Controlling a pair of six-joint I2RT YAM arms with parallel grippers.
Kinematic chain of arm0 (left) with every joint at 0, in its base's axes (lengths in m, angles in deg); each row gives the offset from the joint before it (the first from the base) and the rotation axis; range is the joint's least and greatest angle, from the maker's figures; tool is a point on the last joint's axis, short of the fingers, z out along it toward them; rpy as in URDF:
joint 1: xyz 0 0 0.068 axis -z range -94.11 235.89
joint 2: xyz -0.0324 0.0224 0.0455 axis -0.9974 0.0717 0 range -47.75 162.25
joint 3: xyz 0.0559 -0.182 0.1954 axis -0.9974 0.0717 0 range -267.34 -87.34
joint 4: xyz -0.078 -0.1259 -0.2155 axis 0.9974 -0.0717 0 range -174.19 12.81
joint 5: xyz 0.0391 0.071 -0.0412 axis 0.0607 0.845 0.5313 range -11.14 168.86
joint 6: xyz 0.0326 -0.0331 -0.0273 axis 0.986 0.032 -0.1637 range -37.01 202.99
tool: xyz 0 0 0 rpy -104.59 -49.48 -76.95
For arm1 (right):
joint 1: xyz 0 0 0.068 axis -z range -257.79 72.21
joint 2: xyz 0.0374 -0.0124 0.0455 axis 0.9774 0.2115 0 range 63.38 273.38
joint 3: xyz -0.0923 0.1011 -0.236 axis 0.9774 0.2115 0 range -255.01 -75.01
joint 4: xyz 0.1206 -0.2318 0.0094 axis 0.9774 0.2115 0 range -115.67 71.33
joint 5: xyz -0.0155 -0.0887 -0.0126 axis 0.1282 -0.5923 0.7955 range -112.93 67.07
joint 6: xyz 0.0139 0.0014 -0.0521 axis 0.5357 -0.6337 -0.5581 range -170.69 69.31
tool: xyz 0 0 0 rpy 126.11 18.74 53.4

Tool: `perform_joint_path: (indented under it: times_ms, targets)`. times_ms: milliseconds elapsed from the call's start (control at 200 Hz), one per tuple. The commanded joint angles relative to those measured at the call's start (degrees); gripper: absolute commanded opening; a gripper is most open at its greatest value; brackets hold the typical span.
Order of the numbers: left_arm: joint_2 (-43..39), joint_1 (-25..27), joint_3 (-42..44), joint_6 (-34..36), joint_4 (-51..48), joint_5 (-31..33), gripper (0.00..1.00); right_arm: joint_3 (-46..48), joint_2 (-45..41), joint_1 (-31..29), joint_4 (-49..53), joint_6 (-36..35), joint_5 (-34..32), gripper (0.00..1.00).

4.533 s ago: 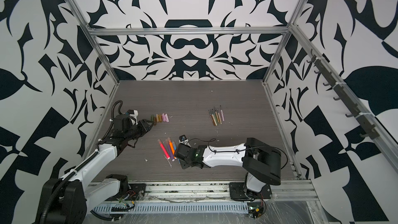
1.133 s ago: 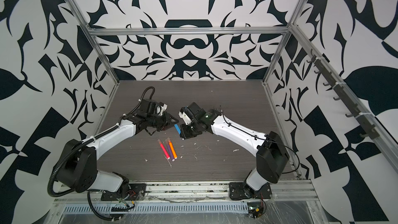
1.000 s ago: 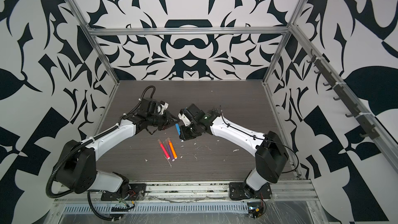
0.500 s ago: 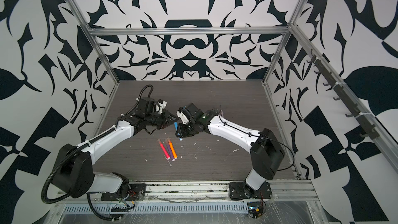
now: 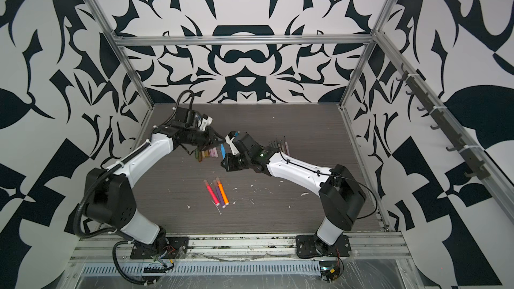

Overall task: Open the pen caps
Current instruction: 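Pull the clear cap off with the left gripper while the right holds the marker, then lay the blue marker by the bundle with the right while the left drops the cap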

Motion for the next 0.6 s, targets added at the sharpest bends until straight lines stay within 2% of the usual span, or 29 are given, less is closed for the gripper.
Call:
perform_joint_path:
  times_ms: [0, 135, 240, 360, 475, 595]
  targets:
    - [3.79, -6.63, -5.16, 2.67, 3.87, 6.15, 0.0, 4.76, -2.19, -4.24, 8.03, 3.27, 3.27, 0.0]
    - [2.92, -6.72, -1.93, 5.06, 2.63, 9.34, 0.0, 4.41, -2.45, -3.72, 8.67, 1.85, 3.16, 0.0]
    - [1.76, -6.81, 1.38, 7.74, -0.62, 14.17, 0.0, 3.08, -1.59, -2.45, 10.57, 0.38, 1.66, 0.0]
    - [0.22, -6.79, 5.96, 10.04, -3.0, 17.9, 0.0, 1.55, -1.28, -0.48, 13.94, -1.14, -3.35, 0.0]
    - [-1.49, -6.63, 10.53, 11.26, -3.47, 20.11, 0.0, -0.7, -1.11, 0.34, 19.52, -3.63, -12.5, 0.0]
    - [-2.27, -5.41, 13.51, 11.46, -3.98, 21.26, 0.0, -0.82, -1.21, 1.89, 20.95, -4.27, -15.42, 0.0]
